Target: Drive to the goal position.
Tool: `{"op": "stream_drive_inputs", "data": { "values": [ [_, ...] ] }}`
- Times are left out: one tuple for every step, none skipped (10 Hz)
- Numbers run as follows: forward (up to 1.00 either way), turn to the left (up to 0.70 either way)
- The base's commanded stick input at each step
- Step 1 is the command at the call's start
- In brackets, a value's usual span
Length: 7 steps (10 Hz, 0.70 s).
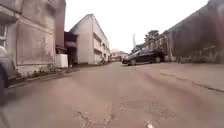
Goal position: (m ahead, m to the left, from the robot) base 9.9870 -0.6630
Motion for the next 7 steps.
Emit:
{"op": "stream_drive_inputs", "data": {
  "values": [
    [1.00, 0.00],
    [1.00, 0.00],
    [1.00, 0.00],
    [1.00, 0.00],
    [1.00, 0.00],
    [1.00, 0.00],
    [1.00, 0.00]
  ]
}}
